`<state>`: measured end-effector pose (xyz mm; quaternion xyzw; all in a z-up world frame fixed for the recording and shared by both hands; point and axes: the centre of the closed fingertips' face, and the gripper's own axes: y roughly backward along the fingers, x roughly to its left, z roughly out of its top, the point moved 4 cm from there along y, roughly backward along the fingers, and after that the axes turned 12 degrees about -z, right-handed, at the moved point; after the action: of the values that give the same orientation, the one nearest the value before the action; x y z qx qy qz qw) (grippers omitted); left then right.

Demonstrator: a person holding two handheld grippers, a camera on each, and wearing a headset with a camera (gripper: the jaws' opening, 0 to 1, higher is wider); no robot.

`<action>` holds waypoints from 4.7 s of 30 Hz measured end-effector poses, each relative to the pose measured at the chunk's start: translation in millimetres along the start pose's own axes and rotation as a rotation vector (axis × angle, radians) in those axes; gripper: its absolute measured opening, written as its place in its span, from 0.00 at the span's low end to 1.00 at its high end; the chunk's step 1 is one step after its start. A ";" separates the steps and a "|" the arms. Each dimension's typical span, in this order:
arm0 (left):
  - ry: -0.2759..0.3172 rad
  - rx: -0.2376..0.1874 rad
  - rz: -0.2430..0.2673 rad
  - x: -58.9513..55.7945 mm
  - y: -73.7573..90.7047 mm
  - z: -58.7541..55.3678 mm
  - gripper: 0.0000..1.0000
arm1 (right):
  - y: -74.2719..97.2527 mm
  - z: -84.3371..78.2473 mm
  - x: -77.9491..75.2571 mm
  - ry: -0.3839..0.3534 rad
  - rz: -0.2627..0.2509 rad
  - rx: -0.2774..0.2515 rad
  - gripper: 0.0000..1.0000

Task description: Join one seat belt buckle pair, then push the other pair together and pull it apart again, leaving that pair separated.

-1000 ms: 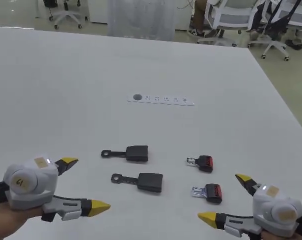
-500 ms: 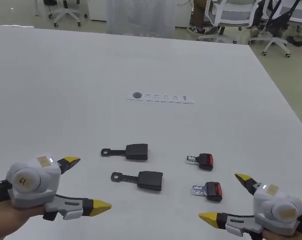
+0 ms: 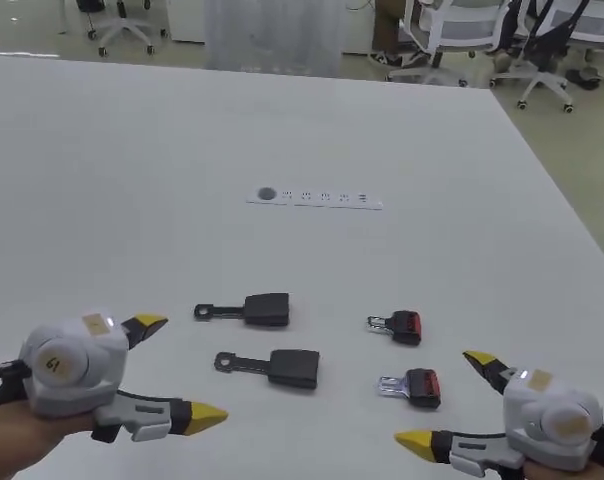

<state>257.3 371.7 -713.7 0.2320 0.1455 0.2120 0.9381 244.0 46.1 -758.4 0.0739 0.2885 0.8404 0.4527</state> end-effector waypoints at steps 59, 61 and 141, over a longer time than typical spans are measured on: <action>-0.212 0.330 -0.336 22.9 -156.9 -21.7 0.72 | -66.2 -47.3 -34.3 0.126 0.361 0.216 0.79; -0.222 0.352 -0.350 24.3 -161.1 -27.1 0.68 | -67.1 -46.4 -32.1 0.127 0.386 0.209 0.78; -0.419 0.457 -0.460 25.1 -167.4 -33.2 0.34 | -132.1 4.3 31.7 0.259 0.505 0.125 0.35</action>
<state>322.0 261.5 -829.4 0.4345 0.0424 -0.0939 0.8948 322.2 129.4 -832.1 0.0635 0.3677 0.9095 0.1833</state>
